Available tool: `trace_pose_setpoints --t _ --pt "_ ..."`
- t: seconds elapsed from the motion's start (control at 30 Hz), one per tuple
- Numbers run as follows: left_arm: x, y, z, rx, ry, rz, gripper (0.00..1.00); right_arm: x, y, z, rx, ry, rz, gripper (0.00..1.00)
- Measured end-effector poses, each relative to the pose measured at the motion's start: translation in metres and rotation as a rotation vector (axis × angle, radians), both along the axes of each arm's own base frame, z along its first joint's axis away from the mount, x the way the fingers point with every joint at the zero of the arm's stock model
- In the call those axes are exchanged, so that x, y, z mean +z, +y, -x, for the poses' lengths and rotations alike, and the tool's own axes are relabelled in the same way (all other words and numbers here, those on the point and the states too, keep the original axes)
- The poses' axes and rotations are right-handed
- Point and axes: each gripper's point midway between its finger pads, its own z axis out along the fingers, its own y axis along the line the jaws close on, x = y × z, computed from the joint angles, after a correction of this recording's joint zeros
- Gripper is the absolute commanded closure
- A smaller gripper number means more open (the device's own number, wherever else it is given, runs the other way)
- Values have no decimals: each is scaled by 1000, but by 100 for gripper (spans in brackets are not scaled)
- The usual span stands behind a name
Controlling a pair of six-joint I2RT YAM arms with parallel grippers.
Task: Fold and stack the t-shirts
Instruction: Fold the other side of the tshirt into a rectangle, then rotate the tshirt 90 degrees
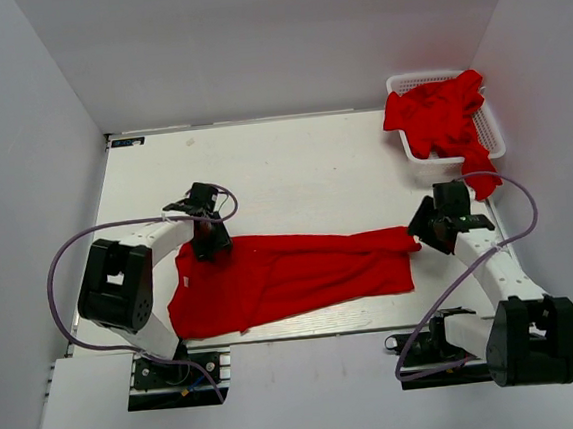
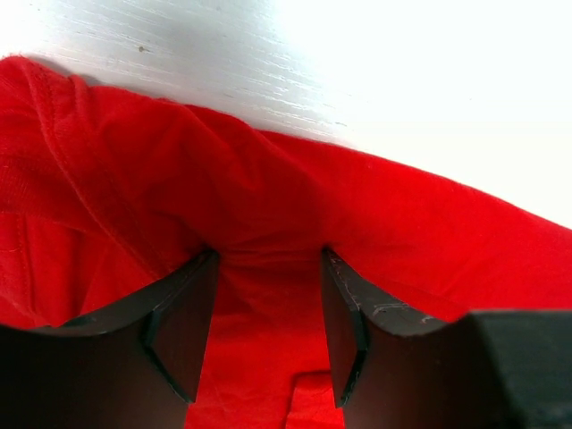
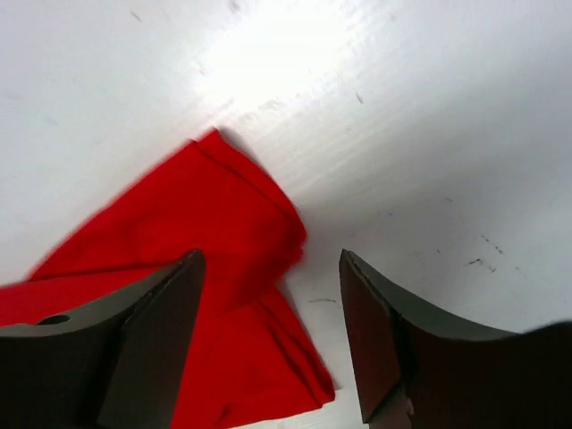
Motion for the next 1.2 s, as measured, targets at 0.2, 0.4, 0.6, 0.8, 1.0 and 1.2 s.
trace_pose_setpoints --t 0.2,0.4,0.6,0.8,1.0,1.2 --pt "1 4 -3 -1 9 -22 40 36 7 -21 88 -113 -2 10" --pt "3 7 -12 -16 24 -52 36 28 42 -23 268 -91 -144 10" --pt "29 2 -51 -32 -43 -72 33 28 84 -29 436 -115 -301 10" --pt "45 -4 -69 -45 -87 -72 30 7 114 -15 538 -83 -415 10" --pt "32 -4 -30 -67 -33 -23 28 -17 124 -9 522 1 -511 10" --pt "10 3 28 -31 61 16 27 -17 124 -18 467 -12 -515 10"
